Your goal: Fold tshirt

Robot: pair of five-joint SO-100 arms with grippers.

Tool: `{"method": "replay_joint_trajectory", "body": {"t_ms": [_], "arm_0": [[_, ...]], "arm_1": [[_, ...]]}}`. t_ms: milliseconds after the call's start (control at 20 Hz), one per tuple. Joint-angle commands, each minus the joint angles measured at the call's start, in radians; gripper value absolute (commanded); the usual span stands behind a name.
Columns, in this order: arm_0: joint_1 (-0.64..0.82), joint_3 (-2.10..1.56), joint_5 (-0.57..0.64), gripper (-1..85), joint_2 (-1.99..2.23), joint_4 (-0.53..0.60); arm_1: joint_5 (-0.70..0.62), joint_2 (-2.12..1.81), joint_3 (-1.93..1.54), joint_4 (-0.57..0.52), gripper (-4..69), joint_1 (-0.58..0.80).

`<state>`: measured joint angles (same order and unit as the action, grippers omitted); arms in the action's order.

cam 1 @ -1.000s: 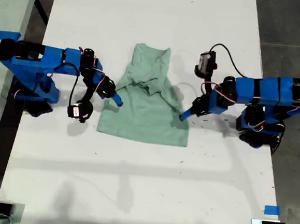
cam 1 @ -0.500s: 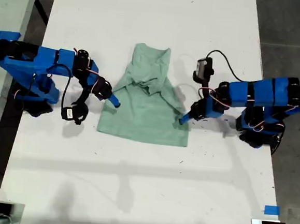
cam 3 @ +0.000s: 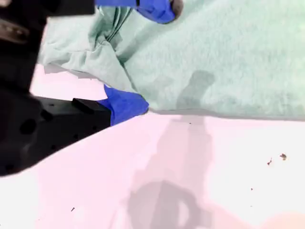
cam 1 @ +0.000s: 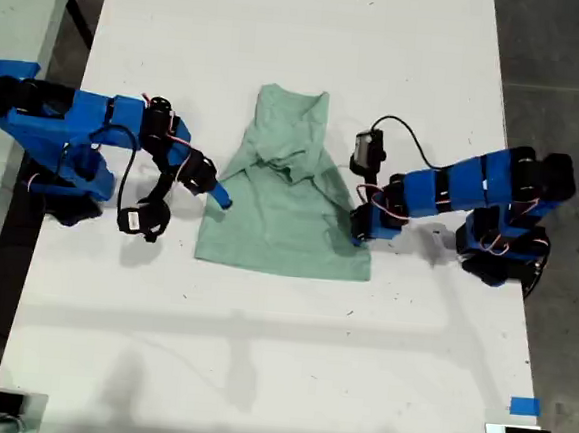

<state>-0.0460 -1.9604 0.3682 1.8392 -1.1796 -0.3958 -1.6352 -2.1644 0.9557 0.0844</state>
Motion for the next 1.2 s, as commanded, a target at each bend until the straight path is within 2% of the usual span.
{"method": "replay_joint_trajectory", "body": {"t_ms": [0,100,300,450,550,750,900,1150], "arm_0": [[-0.021,0.006,-0.012,22.3,0.029,0.008],[-0.026,0.006,-0.012,22.2,0.029,0.011],[-0.031,0.006,-0.011,22.1,0.029,0.012],[-0.032,0.006,-0.011,22.1,0.028,0.015],[-0.034,0.006,-0.011,22.1,0.026,0.017],[-0.038,0.006,-0.011,21.8,0.026,0.018],[-0.04,0.008,-0.012,21.7,0.026,0.018],[-0.04,0.009,-0.012,21.6,0.026,0.02]], "arm_1": [[-0.003,0.011,0.014,0.006,-1.7,-0.006],[-0.011,0.005,0.046,0.077,-1.9,-0.009],[-0.018,-0.058,0.196,0.344,-2.1,-0.034],[-0.028,-0.021,0.471,0.535,-2.1,-0.069],[-0.012,0.064,0.675,0.588,-2.1,-0.084],[0.041,0.296,1.02,0.603,-2.1,-0.063],[0.086,0.367,1.002,0.42,-2.1,-0.029],[0.054,0.597,0.942,0.253,-2.5,-0.002]]}}
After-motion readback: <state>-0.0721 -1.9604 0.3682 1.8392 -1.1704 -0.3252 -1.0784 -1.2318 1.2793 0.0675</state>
